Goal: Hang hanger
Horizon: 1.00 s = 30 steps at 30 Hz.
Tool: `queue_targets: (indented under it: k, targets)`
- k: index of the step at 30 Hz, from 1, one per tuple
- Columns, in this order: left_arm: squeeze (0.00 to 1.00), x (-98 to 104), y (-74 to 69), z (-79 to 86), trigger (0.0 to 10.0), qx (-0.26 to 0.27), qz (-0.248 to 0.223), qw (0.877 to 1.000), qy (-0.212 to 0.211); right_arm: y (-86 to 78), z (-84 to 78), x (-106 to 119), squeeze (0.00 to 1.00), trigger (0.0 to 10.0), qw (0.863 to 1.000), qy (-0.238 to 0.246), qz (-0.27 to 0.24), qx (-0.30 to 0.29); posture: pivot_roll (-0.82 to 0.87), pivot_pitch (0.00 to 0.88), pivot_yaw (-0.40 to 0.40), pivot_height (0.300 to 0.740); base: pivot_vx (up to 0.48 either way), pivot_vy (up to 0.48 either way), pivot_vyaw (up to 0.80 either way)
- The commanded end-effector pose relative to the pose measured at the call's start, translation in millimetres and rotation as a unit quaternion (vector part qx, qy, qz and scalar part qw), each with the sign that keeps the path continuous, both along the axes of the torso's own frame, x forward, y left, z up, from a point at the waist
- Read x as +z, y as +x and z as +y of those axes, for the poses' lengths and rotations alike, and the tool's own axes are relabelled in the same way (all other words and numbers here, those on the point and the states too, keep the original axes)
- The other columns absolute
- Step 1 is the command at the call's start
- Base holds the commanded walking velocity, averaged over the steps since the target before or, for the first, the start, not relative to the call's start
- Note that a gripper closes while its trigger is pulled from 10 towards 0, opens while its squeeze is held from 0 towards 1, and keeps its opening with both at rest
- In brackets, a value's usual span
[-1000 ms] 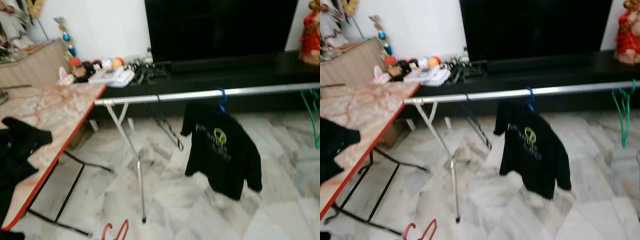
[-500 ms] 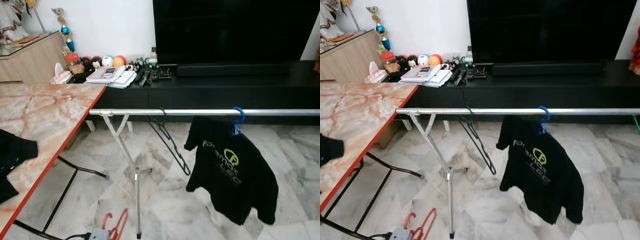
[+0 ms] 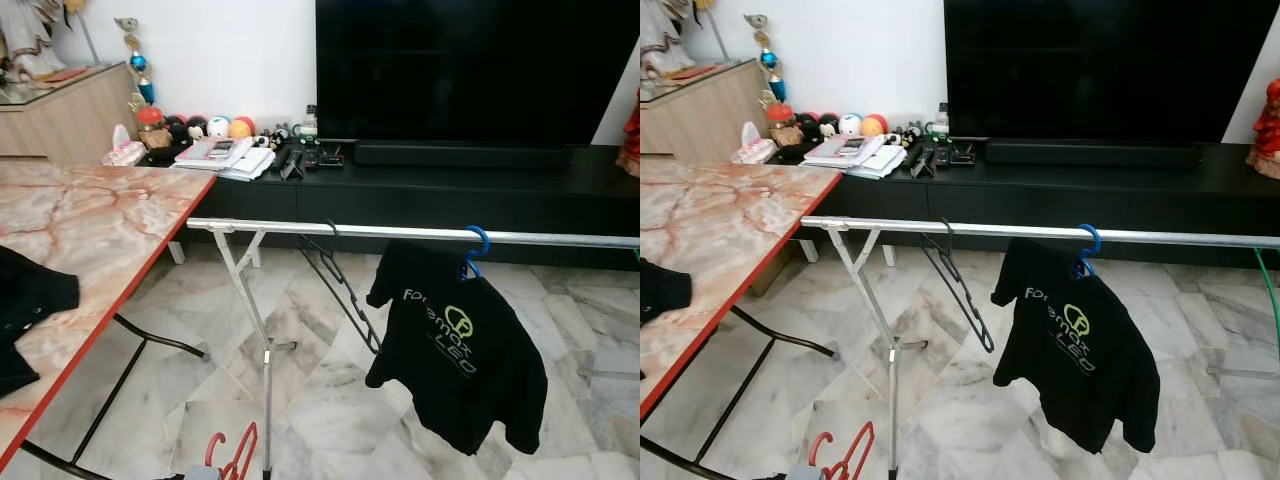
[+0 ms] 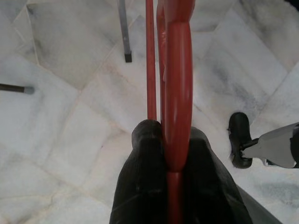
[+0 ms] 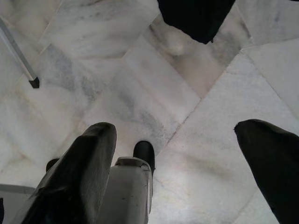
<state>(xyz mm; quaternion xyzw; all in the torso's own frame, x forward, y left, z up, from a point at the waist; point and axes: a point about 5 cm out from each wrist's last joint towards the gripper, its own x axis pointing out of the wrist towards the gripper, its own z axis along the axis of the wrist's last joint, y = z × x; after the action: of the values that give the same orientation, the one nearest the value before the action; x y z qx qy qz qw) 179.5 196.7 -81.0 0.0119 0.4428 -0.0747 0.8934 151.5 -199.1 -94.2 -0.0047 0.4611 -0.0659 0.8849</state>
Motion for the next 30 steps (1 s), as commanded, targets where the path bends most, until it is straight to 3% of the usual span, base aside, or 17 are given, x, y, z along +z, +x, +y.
queue_targets:
  k: [1, 30]
  targets:
    - [0.00, -3.6, -8.8, 5.2, 10.0, -0.001, 0.016, 1.000, 0.012, 0.4, 2.1, -0.4, 0.00, 10.0, 1.000, 0.002, 0.003, 0.005, -0.01, 0.000, 0.024, 0.740, 0.000, -0.465, 0.00]
    - [0.00, -7.1, -19.1, 12.3, 10.0, -0.006, 0.034, 0.999, 0.024, -1.6, 3.0, -1.4, 0.00, 10.0, 1.000, 0.006, 0.007, -0.010, -0.01, 0.000, 0.040, 0.740, 0.000, -0.466, 0.00]
